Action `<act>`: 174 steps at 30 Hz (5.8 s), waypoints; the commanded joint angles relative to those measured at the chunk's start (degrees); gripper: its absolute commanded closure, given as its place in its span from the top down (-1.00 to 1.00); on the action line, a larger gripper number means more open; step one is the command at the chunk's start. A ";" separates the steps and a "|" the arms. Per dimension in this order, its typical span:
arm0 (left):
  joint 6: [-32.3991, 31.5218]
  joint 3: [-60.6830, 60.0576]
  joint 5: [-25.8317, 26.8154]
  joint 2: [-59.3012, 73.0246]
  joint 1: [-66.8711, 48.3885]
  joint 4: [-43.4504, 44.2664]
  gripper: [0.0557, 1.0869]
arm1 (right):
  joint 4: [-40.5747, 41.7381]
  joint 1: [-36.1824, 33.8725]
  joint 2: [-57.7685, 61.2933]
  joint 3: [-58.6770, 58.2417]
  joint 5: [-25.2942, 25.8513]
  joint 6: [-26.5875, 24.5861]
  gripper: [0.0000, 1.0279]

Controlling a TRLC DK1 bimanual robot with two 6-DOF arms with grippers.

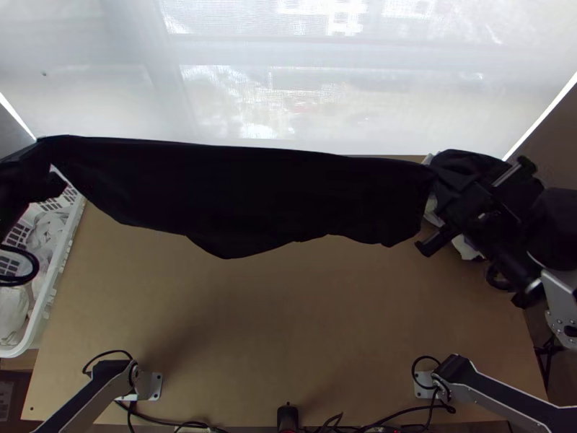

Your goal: Fold the t-shirt

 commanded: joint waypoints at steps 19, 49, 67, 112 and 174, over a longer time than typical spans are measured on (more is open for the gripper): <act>4.05 -23.36 14.29 -16.90 -0.61 -11.53 -0.93 | -16.31 7.42 -9.05 -11.03 1.37 7.10 -0.95; -1.66 -24.77 -4.79 45.77 -12.30 28.72 -0.93 | 43.19 -23.17 18.73 -43.99 -10.50 0.68 -0.95; 0.53 -20.64 -3.56 42.17 -14.67 14.66 0.50 | 42.22 -17.90 25.41 -37.75 -6.89 2.97 0.44; -0.35 -24.33 -1.53 47.97 -16.95 12.90 -0.93 | 30.71 -7.26 33.23 -23.42 -6.89 5.52 0.80; 1.76 -25.74 -1.53 40.94 -16.78 8.60 -0.93 | 1.18 -14.56 54.68 0.48 -26.05 19.05 -0.95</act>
